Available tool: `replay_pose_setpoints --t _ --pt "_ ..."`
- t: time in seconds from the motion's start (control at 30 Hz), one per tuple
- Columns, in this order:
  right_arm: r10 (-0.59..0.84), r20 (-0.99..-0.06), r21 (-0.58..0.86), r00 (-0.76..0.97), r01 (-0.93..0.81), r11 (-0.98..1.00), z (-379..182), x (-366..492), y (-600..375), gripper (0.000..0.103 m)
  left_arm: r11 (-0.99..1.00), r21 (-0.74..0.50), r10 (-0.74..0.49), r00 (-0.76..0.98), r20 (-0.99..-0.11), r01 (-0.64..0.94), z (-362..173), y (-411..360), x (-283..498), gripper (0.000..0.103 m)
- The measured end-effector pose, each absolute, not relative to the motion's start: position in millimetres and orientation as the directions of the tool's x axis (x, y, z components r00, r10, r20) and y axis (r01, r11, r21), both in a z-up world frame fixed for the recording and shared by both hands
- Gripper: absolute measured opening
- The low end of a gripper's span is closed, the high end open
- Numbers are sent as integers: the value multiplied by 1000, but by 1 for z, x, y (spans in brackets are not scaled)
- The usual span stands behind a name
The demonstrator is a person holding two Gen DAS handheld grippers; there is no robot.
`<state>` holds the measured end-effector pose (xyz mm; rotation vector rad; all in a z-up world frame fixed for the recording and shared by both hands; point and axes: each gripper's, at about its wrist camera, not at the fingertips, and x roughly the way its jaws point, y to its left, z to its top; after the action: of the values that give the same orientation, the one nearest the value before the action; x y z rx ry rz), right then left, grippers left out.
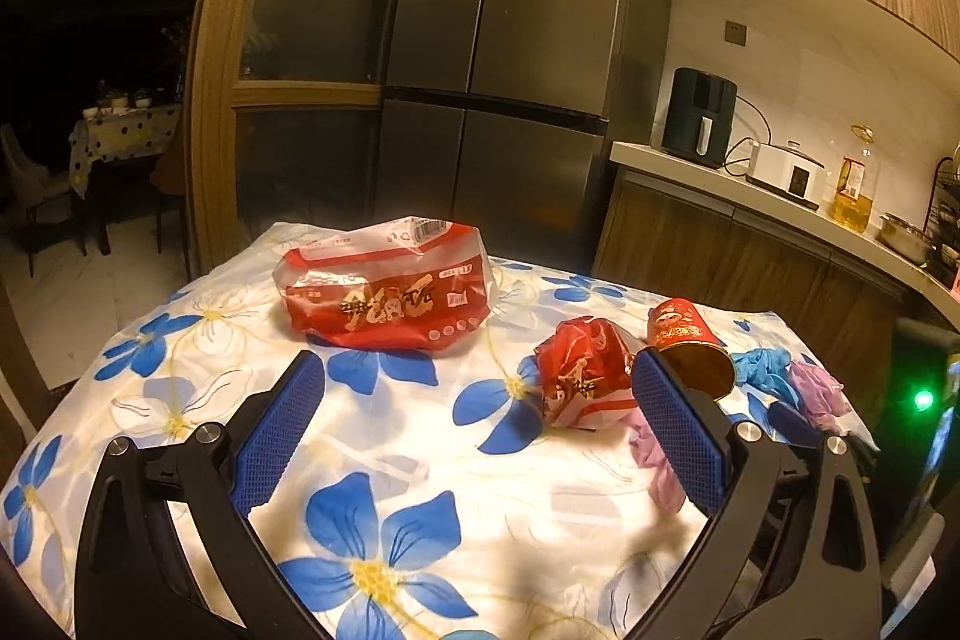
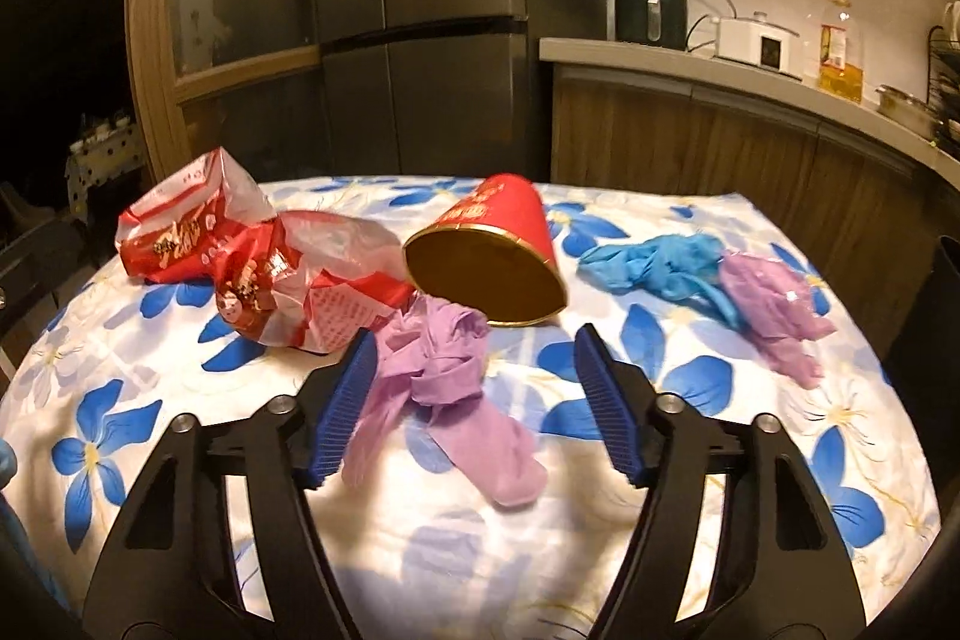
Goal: Collect trash
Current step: 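Grasp the pink glove with the right tool while the left tool grasps the red snack wrapper, then carry the pink glove and red wrapper over the black bin and release both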
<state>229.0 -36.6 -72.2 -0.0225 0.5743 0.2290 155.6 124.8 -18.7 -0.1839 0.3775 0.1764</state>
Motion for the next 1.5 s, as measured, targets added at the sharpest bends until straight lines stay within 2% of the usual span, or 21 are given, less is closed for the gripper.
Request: replay_pose_setpoints --t 0.1,0.23,0.33,0.63,0.83,0.97,1.0,1.07,1.13,1.17,1.3,1.5 --pt "223 -573 53 788 -237 970 -80 236 -34 48 968 -158 122 912 -392 -197 -21 128 163 97" --pt "241 -595 58 767 -258 965 -85 239 -32 24 968 -167 107 909 -404 -189 -24 127 171 97" --pt "254 -582 61 773 -270 961 -84 235 -32 14 970 -167 94 906 -412 -176 -25 124 180 97" --pt "219 -485 83 847 -205 975 -60 196 -76 11 986 -143 21 906 -422 -89 -27 99 220 97" --pt "214 -465 86 859 -196 977 -55 176 -95 11 986 -157 -33 872 -489 -51 -40 93 248 97" --pt "214 -458 81 863 -199 977 -54 169 -97 11 985 -166 -55 848 -527 -39 -48 92 255 87" --pt "213 -457 84 863 -197 977 -54 168 -98 11 985 -166 -57 846 -531 -38 -50 92 256 73" --pt "212 -458 86 864 -194 977 -53 166 -100 11 984 -175 -75 834 -547 -27 -52 91 257 57" --pt "209 -455 86 865 -191 978 -52 164 -101 11 983 -181 -89 826 -556 -16 -54 91 258 50" --pt "208 -454 86 866 -190 978 -51 163 -101 11 983 -184 -97 824 -558 -9 -55 90 257 38" --pt "202 -447 83 871 -184 979 -48 159 -106 11 984 -179 -103 826 -555 3 -54 89 249 13" --pt "192 -434 85 880 -172 981 -42 145 -118 10 984 -178 -107 845 -524 14 -45 81 224 10"
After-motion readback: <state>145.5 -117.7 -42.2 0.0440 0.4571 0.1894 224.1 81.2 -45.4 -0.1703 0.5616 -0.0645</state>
